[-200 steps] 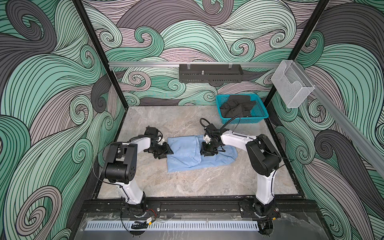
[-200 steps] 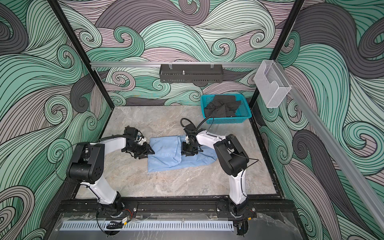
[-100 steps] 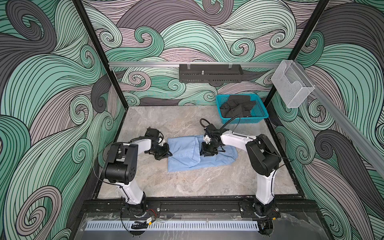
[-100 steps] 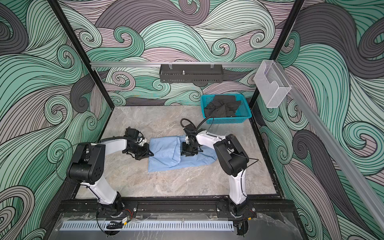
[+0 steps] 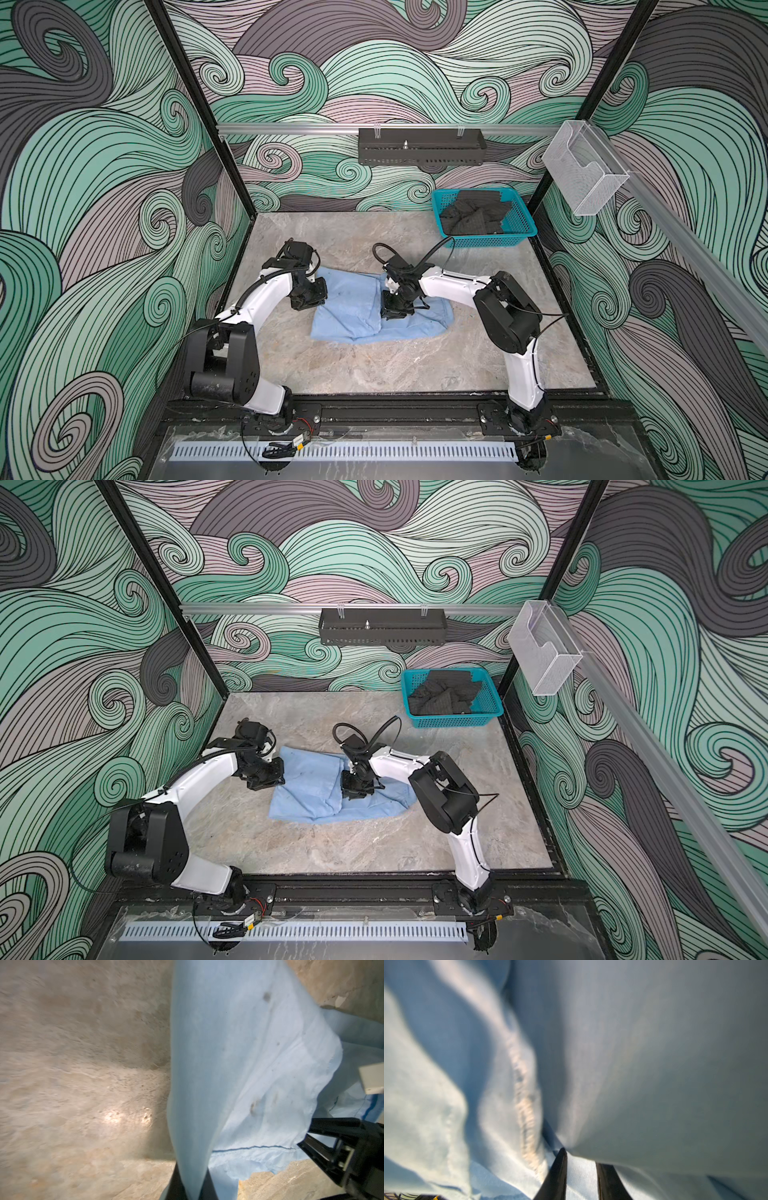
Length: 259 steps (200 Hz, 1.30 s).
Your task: Fold and stack the long sleeve shirts
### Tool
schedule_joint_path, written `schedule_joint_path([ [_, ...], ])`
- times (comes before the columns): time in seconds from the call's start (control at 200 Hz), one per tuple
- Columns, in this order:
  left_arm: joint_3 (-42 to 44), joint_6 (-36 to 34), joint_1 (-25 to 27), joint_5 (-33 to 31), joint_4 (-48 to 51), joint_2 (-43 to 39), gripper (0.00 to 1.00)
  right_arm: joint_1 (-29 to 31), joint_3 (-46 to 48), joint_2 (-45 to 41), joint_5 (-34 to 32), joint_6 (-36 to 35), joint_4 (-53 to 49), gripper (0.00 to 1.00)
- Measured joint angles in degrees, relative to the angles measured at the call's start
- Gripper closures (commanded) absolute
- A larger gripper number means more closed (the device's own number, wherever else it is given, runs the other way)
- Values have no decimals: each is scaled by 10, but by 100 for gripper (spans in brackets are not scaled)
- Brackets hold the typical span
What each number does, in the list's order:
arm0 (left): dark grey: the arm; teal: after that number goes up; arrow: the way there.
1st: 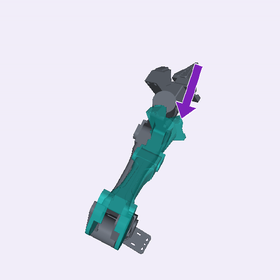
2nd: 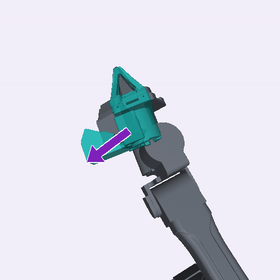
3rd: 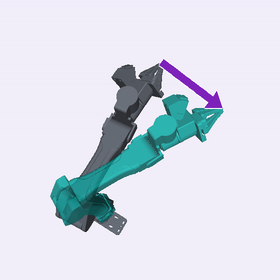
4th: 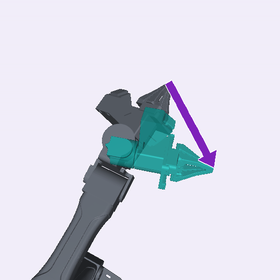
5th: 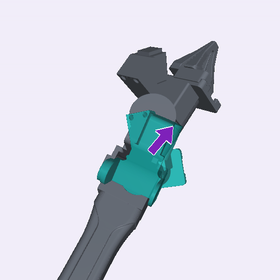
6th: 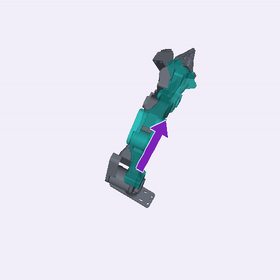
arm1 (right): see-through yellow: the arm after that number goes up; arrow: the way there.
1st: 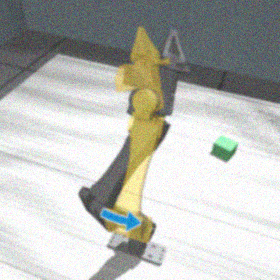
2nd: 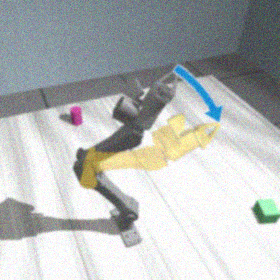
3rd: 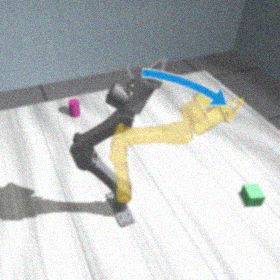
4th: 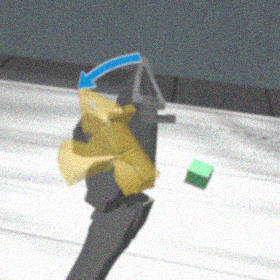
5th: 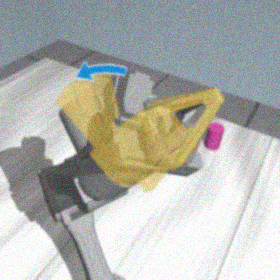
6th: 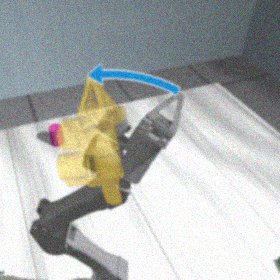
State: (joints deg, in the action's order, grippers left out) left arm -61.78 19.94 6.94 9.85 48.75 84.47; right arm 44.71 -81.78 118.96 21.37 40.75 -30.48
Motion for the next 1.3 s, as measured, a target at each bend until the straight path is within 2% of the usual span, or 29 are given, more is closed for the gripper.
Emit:
schedule_joint_path([
  [0.185,-50,-2,10,-19,61,-34,100,42,-41,17,-16,36,-1,74],
  [0.34,-59,37,84,-7,62,-63,100,42,-49,21,-27,51,-2,74],
  [0.466,-19,98,142,36,-2,-68,100,39,-49,24,-32,59,-2,75],
  [0.591,28,155,177,72,-69,-53,100,39,-48,25,-33,65,1,75],
  [0.866,57,219,199,115,-192,40,100,35,-32,24,-30,79,18,74],
  [0.931,57,223,199,116,-205,53,100,31,-21,18,-29,80,28,71],
  [1.061,59,231,198,121,-229,74,100,19,15,-14,-37,78,36,58],
  [1.216,65,234,192,127,-252,93,100,-9,39,-75,-68,62,4,47],
  [1.296,65,234,190,129,-260,104,100,-30,39,-110,-83,45,-14,45],
])
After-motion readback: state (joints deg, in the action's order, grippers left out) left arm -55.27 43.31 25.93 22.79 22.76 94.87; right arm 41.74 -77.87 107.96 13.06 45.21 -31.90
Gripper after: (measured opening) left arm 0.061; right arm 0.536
